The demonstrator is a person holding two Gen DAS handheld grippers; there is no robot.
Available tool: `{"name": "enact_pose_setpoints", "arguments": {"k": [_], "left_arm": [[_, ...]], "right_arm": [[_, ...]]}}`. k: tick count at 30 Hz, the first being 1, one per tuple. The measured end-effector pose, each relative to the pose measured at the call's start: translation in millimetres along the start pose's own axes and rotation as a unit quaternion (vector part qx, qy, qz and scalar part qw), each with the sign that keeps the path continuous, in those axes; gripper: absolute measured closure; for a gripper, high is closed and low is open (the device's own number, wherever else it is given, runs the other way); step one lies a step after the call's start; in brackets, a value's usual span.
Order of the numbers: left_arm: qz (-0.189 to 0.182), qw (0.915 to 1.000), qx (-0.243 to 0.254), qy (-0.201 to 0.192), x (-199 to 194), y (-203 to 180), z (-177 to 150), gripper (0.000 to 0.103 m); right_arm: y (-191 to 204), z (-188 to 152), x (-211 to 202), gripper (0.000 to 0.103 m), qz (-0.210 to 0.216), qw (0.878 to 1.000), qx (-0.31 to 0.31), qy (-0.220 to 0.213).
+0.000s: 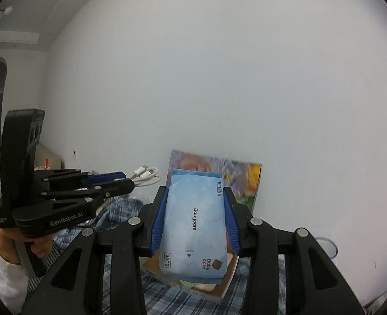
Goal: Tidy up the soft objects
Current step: 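Lift the white cable with the left gripper while the right lifts the wipes packet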
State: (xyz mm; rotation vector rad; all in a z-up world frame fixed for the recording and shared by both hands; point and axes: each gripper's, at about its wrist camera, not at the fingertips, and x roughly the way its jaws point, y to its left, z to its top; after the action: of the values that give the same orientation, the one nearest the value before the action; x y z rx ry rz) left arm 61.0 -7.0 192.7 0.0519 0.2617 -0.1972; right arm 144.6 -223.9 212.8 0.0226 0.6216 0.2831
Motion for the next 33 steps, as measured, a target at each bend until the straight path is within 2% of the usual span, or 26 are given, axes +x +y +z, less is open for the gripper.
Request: {"name": "enact_pose_setpoints", "arguments": {"k": [7,17,25,28,33], "left_arm": [[0.005,0.9996,0.005,-0.028,1,2,23,0.084],[0.012,0.9987,0.002,-0.049,18,6,39,0.084],[0.020,0.9986,-0.006,-0.049,34,7,43,0.084],[0.022,0.9987,-0.010,-0.045,43,10,43,0.084],[0.025,0.9992,-0.010,-0.030,59,14,31,0.084]], "right_arm": [[-2,23,5,0.063,0.003,1.000,0.002,-0.031],[-2,44,23,0.063,0.009,0.998,-0.001,-0.060],[4,42,47,0.063,0.023,0.998,0.005,-0.055],[-11,39,52,0.063,0.030,0.998,0.012,-0.057],[-13,29,67,0.063,0.036,0.998,0.016,-0.044]]}}
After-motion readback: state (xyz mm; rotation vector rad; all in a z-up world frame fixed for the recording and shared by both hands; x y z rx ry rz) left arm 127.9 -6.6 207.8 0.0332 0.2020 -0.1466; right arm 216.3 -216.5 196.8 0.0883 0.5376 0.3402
